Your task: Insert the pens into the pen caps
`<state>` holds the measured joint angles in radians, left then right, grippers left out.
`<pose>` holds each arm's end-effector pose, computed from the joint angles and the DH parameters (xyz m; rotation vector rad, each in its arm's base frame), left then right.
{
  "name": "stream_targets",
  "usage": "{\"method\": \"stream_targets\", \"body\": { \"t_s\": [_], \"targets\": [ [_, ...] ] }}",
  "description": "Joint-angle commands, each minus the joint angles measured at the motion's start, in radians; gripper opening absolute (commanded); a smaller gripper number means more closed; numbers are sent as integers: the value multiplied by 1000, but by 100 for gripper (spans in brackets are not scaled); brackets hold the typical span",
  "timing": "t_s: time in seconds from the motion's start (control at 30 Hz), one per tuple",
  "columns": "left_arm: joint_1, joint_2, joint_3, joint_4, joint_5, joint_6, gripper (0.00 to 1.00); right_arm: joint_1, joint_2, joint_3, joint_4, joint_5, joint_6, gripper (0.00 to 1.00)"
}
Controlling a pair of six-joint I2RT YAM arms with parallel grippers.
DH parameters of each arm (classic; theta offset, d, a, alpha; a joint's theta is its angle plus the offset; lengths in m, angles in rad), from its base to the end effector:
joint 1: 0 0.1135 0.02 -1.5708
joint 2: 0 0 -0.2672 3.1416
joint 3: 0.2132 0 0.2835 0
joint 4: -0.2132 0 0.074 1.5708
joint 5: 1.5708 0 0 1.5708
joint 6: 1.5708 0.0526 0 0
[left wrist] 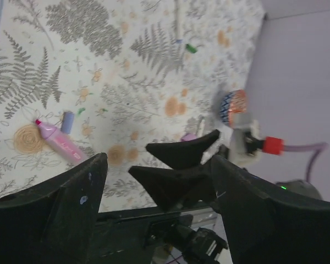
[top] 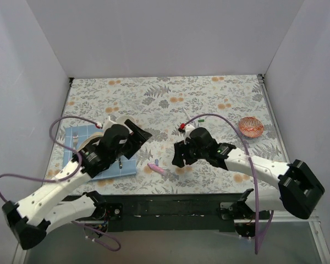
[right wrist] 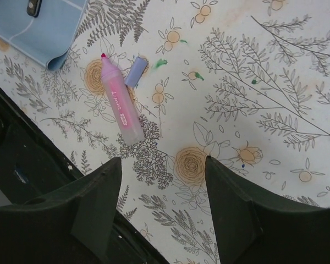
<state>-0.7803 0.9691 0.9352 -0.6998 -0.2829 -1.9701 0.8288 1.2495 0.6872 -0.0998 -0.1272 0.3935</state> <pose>0.1810 -0.1585 0.3010 -1.5459 1.9995 -1.0308 0.1988 0.2268 0.1925 -0.5788 2.2788 0.7812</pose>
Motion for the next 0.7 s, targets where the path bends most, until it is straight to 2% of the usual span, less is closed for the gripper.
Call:
{"method": "stream_targets", "body": {
  "t_s": [0.0, 0.03, 0.2, 0.33, 0.67],
  "targets": [
    [0, -214, -123, 120, -82, 48, 81, 70, 120, 98, 40, 70, -51, 67],
    [0, -245, -148, 138, -87, 43, 84, 88, 139, 109, 41, 74, -59, 66],
    [0, -368, -222, 161, -82, 76, 85, 156, 228, 173, 35, 123, -85, 57],
    [0, -391, -220, 85, -122, 56, 85, 193, 291, 221, -14, 176, -108, 56],
    [0, -434, -245, 56, -176, 66, 85, 248, 406, 298, -75, 204, -108, 56]
  ]
}}
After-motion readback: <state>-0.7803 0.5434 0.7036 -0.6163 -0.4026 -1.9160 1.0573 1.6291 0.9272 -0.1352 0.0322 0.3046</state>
